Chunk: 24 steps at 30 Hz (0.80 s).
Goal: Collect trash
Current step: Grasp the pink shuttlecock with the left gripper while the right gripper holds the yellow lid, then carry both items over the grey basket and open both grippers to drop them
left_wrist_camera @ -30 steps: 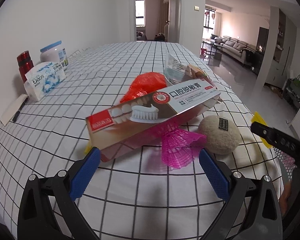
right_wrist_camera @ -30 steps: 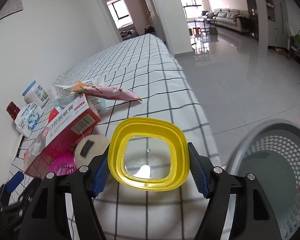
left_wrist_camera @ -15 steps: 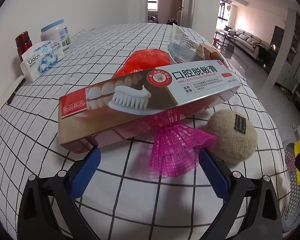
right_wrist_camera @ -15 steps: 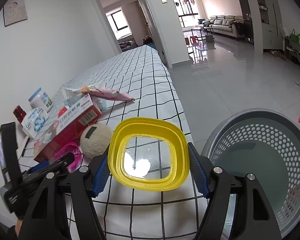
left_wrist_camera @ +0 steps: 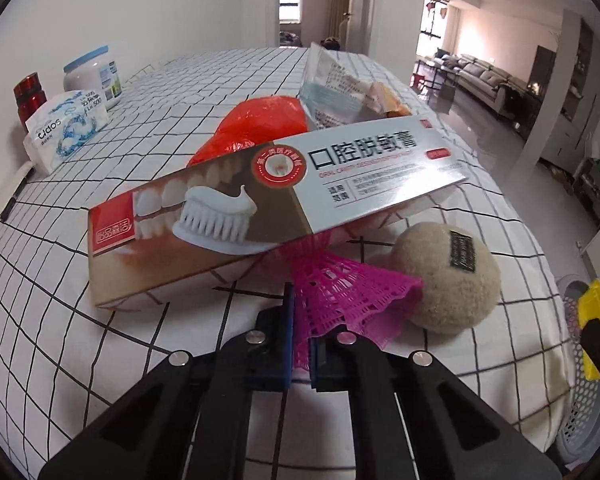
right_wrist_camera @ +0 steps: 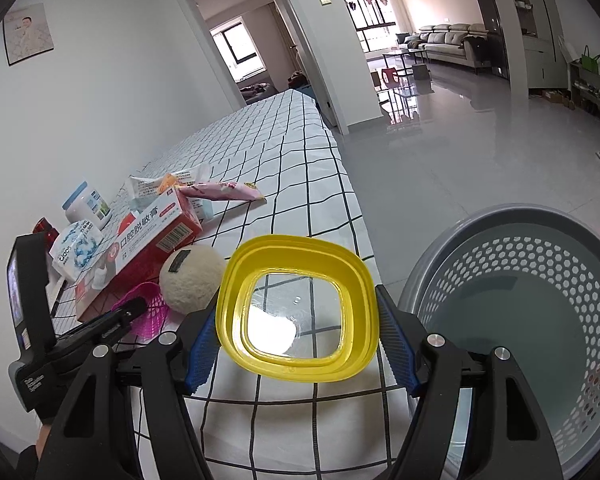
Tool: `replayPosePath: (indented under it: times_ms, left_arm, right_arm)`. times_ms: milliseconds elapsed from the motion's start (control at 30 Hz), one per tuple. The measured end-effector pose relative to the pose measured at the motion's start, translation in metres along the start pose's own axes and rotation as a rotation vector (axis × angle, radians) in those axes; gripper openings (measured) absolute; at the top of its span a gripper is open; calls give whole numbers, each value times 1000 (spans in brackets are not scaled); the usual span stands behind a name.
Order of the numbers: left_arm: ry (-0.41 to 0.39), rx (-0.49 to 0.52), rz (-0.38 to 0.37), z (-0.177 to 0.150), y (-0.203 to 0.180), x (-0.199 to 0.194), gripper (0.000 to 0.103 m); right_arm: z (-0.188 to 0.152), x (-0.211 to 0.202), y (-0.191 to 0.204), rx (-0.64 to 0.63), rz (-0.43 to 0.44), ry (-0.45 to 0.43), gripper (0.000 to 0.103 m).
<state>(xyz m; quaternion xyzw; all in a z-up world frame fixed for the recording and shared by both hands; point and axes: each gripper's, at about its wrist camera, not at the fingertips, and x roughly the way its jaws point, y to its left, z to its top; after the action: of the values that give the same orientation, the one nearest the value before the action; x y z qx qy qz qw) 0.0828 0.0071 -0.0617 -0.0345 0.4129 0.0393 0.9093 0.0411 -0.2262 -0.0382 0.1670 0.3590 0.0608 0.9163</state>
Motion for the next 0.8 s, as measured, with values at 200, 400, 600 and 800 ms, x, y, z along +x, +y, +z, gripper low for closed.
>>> replayPosePath:
  times_ms: [200,400,600,800]
  left_arm:
    - [-22,36,-26,-11,5,-20,4]
    - [-42,45,-52,-22,16,-49,4]
    - [-97,81,-88,-29,10,-79,4]
    - [-132,148,-163,-33,-23,-98,4]
  right_arm:
    - [-6,-2,1,7,4,10,68]
    - [-13,-9,10,-2,6,13,68]
    - [-21,-30,13,-3,-4,-7,68]
    - [-28,-57,-10,26,-58,-42,68]
